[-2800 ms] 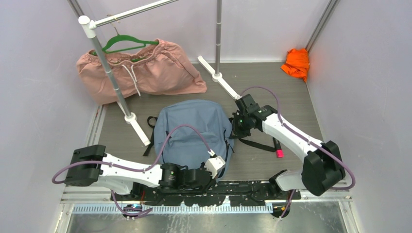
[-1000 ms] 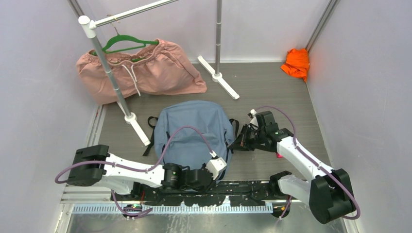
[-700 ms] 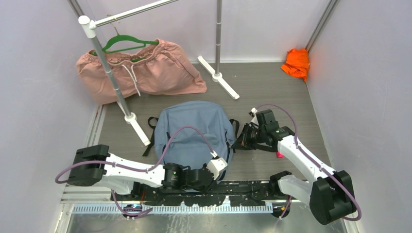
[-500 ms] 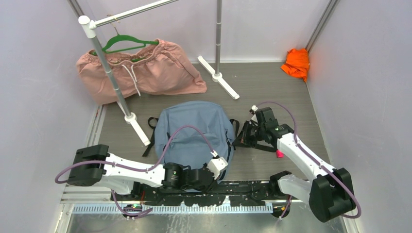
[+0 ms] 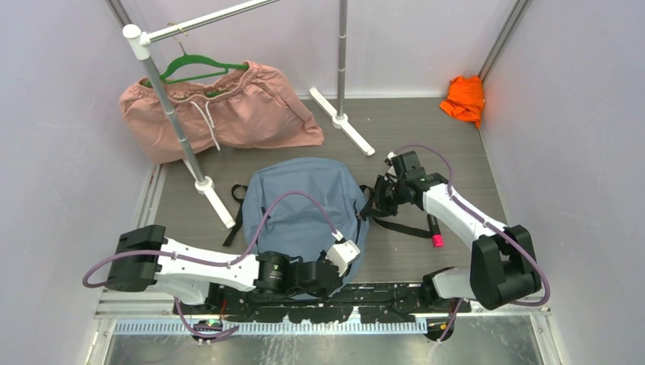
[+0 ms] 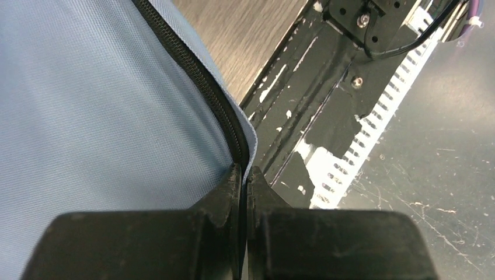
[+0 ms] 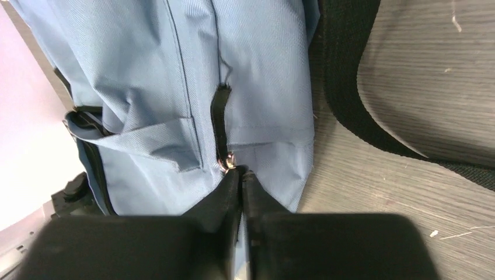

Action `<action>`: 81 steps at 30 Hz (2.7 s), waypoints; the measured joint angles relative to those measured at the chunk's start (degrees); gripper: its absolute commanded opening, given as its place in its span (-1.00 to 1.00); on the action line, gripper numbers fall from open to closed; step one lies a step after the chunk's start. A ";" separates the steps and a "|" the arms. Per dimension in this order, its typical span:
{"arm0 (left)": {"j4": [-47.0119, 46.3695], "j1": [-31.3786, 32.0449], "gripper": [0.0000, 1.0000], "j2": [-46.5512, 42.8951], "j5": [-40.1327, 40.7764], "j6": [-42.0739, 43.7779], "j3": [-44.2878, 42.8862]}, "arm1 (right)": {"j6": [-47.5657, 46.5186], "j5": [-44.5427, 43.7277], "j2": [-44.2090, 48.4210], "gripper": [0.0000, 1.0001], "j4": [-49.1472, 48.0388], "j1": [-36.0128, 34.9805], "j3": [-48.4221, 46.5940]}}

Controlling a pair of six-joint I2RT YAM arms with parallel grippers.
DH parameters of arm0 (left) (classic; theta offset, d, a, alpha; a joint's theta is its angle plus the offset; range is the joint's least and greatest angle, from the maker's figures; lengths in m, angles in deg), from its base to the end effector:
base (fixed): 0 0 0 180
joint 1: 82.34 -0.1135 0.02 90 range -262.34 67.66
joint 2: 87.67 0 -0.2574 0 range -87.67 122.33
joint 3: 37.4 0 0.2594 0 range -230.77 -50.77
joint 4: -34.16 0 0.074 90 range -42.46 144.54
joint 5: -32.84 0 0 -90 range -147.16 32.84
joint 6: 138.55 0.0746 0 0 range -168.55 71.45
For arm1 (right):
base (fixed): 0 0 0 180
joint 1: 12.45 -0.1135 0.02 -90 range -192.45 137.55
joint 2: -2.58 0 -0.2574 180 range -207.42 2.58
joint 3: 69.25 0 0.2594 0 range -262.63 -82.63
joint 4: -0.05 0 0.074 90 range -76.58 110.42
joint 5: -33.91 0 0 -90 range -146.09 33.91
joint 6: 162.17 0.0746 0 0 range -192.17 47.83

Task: Pack the student bag
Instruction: Zip the student bag at the center of the board, then adjust the student bag at the center of the board.

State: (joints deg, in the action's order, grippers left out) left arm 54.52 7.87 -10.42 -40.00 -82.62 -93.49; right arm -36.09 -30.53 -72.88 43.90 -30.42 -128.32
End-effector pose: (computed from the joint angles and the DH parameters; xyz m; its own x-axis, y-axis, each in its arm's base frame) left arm 0.0209 -0.3140 0.1746 -0.5337 0.4273 -0.7298 0.7935 0.5514 -0.2574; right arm 0.2511 0.1153 0.1668 -0.9513 0.2500 -0.1806 0.0967 0.7979 0.5950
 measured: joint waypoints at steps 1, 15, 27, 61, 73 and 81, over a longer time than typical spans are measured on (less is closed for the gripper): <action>2.73 0.00 -0.65 0.07 0.48 0.00 -1.88 | -0.15 0.02 -0.07 0.02 0.07 0.13 -0.20; 27.43 -19.58 0.05 -14.32 4.44 -3.89 -14.43 | -3.17 -9.25 8.26 0.57 0.20 -1.77 -8.33; 38.18 -43.74 0.22 -31.61 -1.70 -19.61 5.05 | -0.26 -11.72 -16.35 -0.02 -10.05 -23.78 -23.80; 24.76 -56.70 0.09 -18.18 -18.47 -16.48 -0.70 | 5.46 -17.90 -18.93 -0.16 -18.14 -36.83 -11.65; 19.85 -50.53 0.22 -12.98 -19.82 -14.56 -0.59 | 11.39 -28.48 -8.31 0.45 -17.46 -31.26 -4.87; 17.90 -50.03 0.18 -12.28 -20.26 -12.13 -0.04 | 18.16 -22.99 -8.09 0.45 -22.77 -24.52 -0.63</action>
State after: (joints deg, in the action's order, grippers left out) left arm 72.42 -42.16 -22.70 -60.26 -94.75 -93.54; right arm -17.93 -53.53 -80.97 21.13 -54.95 -128.95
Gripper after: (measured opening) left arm 0.590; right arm 0.719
